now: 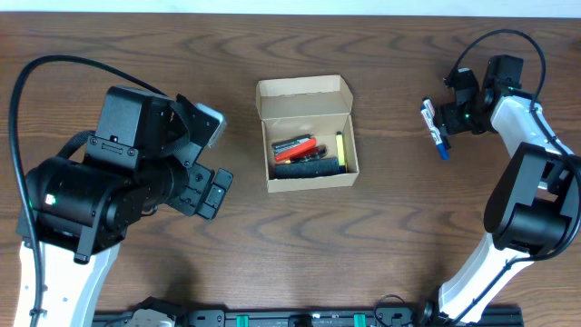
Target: Pack container
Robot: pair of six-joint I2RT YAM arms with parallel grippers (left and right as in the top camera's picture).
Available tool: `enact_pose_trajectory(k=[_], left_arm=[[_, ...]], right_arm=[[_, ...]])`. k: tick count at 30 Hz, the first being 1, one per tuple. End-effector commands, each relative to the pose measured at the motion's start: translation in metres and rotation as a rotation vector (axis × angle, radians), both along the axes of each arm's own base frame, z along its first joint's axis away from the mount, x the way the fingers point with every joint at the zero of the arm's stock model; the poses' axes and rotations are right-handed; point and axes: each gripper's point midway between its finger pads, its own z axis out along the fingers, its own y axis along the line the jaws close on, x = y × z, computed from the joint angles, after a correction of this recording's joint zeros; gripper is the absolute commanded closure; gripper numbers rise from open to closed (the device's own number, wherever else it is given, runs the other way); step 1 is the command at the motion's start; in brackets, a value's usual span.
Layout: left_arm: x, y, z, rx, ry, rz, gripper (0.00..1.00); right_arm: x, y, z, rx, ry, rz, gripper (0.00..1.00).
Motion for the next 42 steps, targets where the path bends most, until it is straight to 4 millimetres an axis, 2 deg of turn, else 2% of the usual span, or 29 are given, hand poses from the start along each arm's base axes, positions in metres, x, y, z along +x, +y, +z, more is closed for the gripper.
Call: enact_pose_trajectory(k=[1, 9, 16, 26, 31, 34, 42], left_arm=[[-0.001, -0.001, -0.001, -0.009, 0.011, 0.008, 0.05], [-0.001, 0.000, -0.001, -0.009, 0.011, 0.008, 0.05], [-0.001, 0.000, -0.001, -0.009, 0.011, 0.008, 0.05], [-0.001, -0.001, -0.001, -0.009, 0.011, 0.008, 0.05], [-0.001, 0.000, -0.001, -0.009, 0.011, 0.008, 0.05], [-0.001, 0.000, -0.001, -0.009, 0.011, 0.008, 0.05], [-0.001, 0.000, -0.001, -0.009, 0.011, 0.008, 0.05]], right_arm=[[0.001, 0.001, -0.012, -0.011, 0.025, 0.013, 0.29], [0.001, 0.000, -0.014, -0.018, 0.030, 0.010, 0.29], [-0.005, 0.002, -0.029, -0.005, 0.069, 0.009, 0.31], [-0.003, 0.002, -0.029, -0.018, 0.063, 0.011, 0.34], [-0.003, 0.006, -0.029, -0.016, 0.067, 0.018, 0.53], [-0.002, 0.010, -0.029, -0.016, 0.068, 0.026, 0.57], [-0.001, 0.014, -0.029, 0.001, 0.071, -0.010, 0.84]])
